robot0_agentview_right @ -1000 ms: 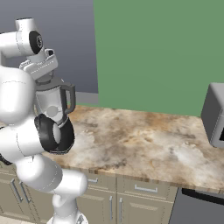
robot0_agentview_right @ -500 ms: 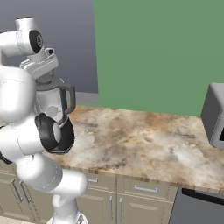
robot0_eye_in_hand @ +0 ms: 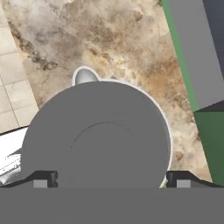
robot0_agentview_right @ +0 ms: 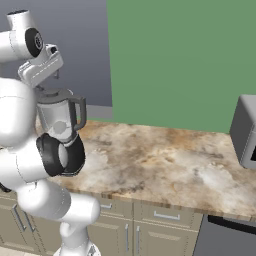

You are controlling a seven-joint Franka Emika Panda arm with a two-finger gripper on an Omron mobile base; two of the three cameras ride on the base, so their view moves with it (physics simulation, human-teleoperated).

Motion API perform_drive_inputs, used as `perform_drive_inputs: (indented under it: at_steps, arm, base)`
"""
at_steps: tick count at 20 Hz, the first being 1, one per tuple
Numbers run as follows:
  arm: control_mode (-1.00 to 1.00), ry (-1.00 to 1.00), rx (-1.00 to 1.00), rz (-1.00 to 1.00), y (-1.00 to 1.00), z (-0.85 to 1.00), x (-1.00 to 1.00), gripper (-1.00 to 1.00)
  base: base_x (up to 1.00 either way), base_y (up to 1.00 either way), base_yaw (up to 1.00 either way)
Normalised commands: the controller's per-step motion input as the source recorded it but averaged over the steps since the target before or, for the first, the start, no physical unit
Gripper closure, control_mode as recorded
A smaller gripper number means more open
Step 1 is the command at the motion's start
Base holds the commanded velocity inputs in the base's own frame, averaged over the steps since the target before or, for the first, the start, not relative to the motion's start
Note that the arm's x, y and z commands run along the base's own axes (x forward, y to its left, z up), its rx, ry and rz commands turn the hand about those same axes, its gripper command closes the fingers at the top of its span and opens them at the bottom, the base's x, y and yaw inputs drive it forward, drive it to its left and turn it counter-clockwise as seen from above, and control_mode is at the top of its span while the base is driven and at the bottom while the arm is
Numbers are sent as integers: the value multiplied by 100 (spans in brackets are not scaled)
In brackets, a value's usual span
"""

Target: Open the blender lid, put the kiwi in the blender, close the lid, and start the blender.

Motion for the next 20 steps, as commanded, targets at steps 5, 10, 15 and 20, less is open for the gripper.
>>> perform_drive_inputs:
  at_steps: [5, 10, 15, 20]
  arm:
    - [-100, -29, 0, 0, 0, 19, -88, -100]
    - [-100, -18, -9, -2, 8, -74, -98, -100]
    - [-100, -18, -24, -4, 8, -100, -86, -100]
    - [-100, -18, -25, -5, 1, -85, -75, -100]
  base:
    - [0, 0, 0]
    - [0, 0, 0]
    - [0, 0, 0]
    - [0, 0, 0]
